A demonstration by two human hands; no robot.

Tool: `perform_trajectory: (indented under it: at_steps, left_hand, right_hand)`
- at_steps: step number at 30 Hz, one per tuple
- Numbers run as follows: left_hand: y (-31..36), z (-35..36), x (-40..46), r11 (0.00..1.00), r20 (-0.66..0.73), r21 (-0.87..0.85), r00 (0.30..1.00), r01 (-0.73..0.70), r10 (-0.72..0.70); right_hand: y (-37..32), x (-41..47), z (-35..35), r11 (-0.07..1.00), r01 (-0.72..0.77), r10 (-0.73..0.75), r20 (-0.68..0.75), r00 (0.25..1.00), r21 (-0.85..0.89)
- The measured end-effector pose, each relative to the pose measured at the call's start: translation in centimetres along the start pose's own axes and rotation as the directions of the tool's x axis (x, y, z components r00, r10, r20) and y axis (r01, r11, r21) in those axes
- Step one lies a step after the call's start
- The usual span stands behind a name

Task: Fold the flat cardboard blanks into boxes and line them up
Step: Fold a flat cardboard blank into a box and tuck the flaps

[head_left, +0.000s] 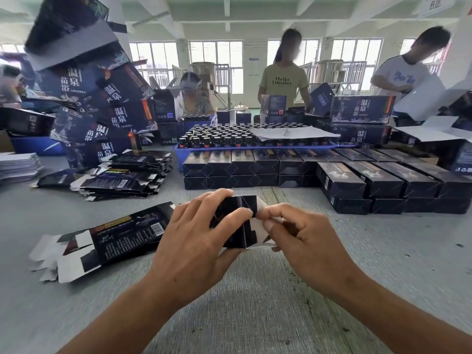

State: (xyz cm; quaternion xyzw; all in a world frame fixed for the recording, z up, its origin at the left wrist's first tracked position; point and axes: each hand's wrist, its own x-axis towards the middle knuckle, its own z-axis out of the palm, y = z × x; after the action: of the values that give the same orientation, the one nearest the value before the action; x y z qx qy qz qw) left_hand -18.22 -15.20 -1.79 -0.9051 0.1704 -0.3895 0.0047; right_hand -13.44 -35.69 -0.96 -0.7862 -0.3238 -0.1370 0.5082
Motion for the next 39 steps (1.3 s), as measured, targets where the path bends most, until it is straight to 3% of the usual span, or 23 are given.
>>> perform_trajectory:
  at_steps: [9,16,24,27,32,39]
  left_hand:
    - [-0.3,0.12,-0.05,0.999,0.03,0.013,0.999,0.044,-0.044]
    - [-0.02,0.32,-0.01,0.999,0.021,-0.015,0.999,0.034,-0.033]
    - [0.21,0.23,-0.03,0.995,0.01,-0.087,0.999,0.042,-0.041]
    - [0.17,0.15,-0.06,0.988,0.014,-0.152,0.999,0.039,-0.038]
    - [0.17,0.4,-0.1,0.984,-0.019,-0.176,0.999,0.041,-0.045]
    - [0.67,0.3,-0.14,0.924,-0.071,-0.366,0.987,0.111,-0.147]
  right_hand:
    - [-0.8,-0.16,-0.71,0.999,-0.046,0.046,0.223,0.974,-0.006]
    - [-0.54,-0.29,-0.11,1.0,-0.02,0.02,0.038,0.999,-0.012]
    - [-0.29,-0.41,0.24,0.993,0.072,-0.078,-0.058,0.995,-0.092]
    - [-0.55,-0.52,0.22,0.988,0.101,-0.11,-0.072,0.991,-0.118]
    - [-0.79,-0.53,0.1,0.998,0.067,-0.068,-0.095,0.993,-0.015]
    - [-1.04,-0.62,0.15,0.975,0.194,-0.197,-0.02,0.98,-0.11]
